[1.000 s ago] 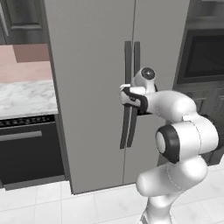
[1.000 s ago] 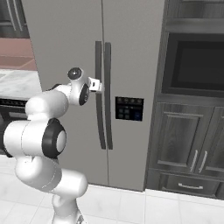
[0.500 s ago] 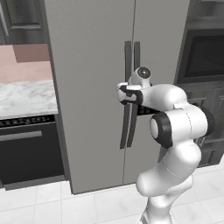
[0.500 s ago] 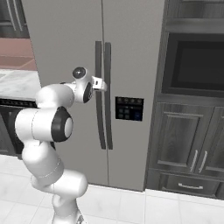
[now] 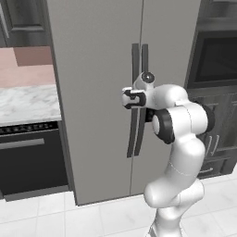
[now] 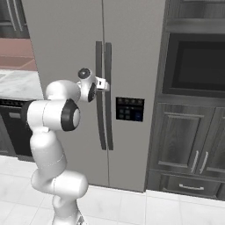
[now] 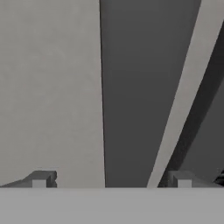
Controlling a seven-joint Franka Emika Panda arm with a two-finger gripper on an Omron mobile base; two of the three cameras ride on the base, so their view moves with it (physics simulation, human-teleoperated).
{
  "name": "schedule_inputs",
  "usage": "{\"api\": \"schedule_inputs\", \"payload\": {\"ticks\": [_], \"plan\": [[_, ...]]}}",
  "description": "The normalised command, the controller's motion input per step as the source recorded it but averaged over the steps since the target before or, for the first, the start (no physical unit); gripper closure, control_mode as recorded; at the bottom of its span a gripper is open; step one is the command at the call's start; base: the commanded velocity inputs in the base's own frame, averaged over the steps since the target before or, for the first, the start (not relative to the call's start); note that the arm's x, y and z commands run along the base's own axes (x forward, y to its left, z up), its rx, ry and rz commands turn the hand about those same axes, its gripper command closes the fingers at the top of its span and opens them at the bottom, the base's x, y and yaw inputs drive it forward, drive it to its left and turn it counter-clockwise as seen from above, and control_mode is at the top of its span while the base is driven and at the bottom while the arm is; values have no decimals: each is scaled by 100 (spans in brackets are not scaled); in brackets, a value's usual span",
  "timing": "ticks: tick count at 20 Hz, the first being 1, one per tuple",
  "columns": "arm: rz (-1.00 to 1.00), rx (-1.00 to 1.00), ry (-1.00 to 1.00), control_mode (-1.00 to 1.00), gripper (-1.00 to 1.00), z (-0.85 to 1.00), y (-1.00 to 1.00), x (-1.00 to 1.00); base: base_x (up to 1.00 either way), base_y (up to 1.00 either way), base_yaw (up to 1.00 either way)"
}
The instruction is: Take the cupcake and donut from the fridge and place them on the empty tray on the dining counter.
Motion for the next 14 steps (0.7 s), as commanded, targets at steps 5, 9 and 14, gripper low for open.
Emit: {"api": "schedule_inputs", "payload": {"ticks": [5,9,14], "plan": [[0,-1,0,-100,-100,-17,0,47,0,0,0],[0,-5,0,-100,-100,-5,0,45,0,0,0],[0,-7,0,-100,-100,-17,0,46,0,0,0]]}}
